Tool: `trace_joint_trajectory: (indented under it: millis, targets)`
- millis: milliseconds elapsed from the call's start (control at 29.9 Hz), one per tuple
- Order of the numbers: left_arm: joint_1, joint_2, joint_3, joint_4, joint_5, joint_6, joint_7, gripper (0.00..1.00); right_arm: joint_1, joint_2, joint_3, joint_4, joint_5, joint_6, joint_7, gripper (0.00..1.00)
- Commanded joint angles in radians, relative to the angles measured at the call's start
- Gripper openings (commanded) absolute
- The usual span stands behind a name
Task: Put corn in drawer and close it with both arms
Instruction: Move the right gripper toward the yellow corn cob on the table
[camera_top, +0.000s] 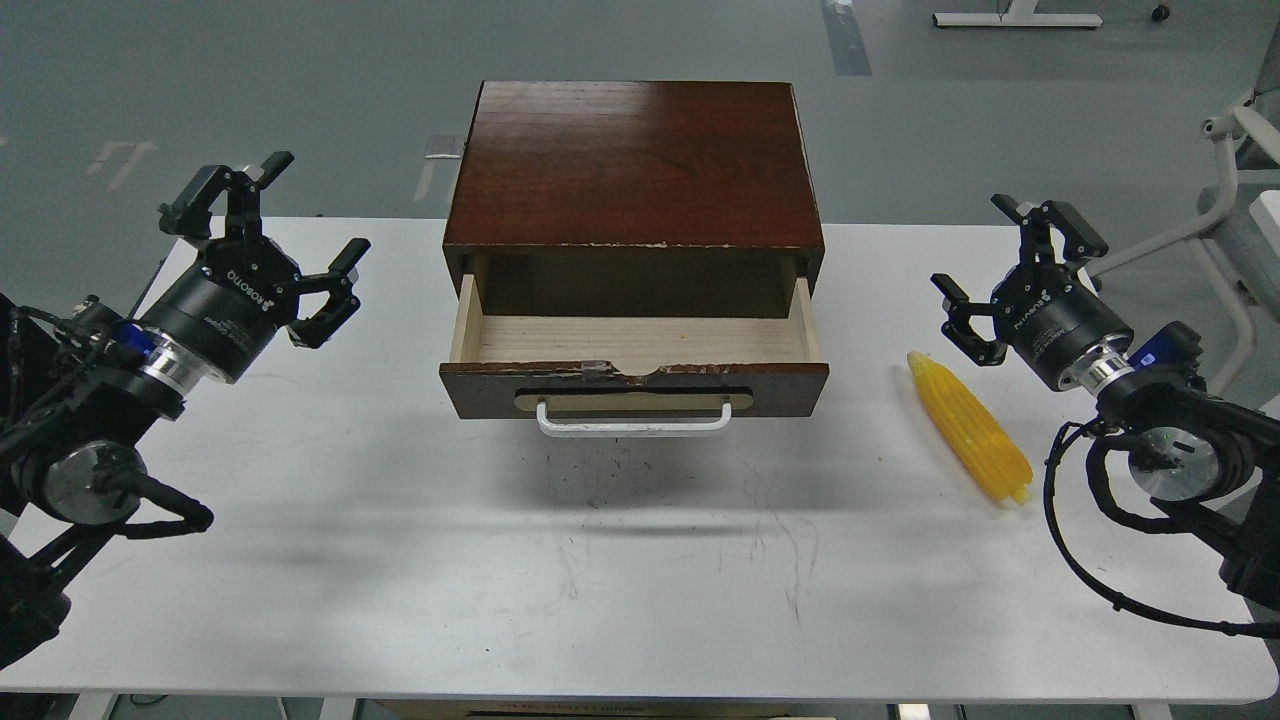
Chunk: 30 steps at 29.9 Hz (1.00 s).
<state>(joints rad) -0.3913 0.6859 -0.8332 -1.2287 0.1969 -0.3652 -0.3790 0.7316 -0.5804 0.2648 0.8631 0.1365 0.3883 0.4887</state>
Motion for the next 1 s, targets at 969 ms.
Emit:
trace_joint_trajectory:
  millis: [969]
  targets:
    - [-0.052, 0.024, -0.003, 0.000, 0.021, -0.124, -0.003, 0.99, 0.137, -0.341, -0.108, 0.120, -1.271, -0.057, 0.000, 0.99]
